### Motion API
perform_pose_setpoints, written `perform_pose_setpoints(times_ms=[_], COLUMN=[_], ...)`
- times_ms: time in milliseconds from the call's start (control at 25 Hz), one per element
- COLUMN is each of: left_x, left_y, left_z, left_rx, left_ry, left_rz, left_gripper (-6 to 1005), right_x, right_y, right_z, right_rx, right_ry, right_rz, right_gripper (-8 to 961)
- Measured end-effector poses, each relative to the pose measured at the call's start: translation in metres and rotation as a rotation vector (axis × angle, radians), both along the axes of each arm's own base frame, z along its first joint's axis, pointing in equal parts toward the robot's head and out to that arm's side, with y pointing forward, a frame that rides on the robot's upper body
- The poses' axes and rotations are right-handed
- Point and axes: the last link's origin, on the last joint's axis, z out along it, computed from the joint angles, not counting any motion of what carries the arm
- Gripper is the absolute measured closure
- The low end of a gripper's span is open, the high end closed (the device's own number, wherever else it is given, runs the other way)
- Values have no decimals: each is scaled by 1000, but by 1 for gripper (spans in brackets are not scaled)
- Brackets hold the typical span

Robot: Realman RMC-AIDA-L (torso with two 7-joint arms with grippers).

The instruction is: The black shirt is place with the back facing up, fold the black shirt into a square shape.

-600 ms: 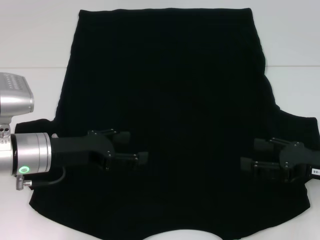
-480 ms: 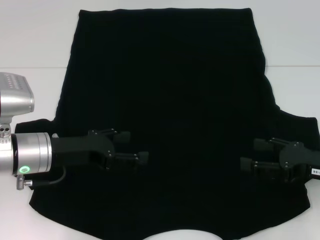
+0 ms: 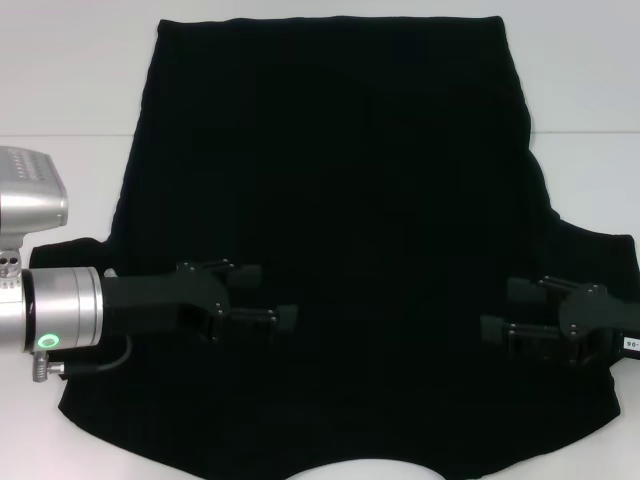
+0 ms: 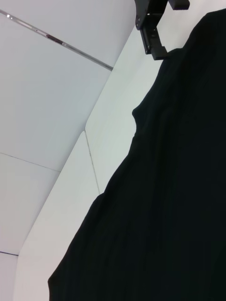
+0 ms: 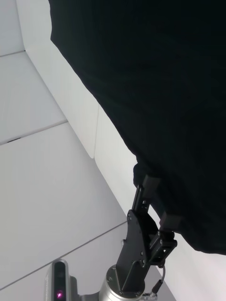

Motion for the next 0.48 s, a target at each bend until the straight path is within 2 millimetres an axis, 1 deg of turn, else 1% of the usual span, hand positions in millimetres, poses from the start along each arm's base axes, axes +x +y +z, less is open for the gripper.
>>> perform_pose_setpoints(times_ms=[120,160,200,280,360,480], left_x=[-3,-8,-8,-17,-25,-44], left_y=[3,7,7,10,10,5], left_z=[6,15,17,34,50,70], left_rx=[22,48,49,61,41,3], left_ry=[-27,-70,-78,-135,-176,-217], left_rz=[51,137,151,262,367,539], left_gripper=[66,66,66,66,70,82], right_x=[-1,-3,-4,-6,-11,-13], right_y=[4,10,16,30,49,73], right_z=[5,10,18,36,59,89], right_rx=[7,15,22,26,21,44], right_ry=[32,55,81,133,181,211], right_rz=[-49,-94,-145,-255,-363,-492], right_gripper=[13,13,13,13,13,13])
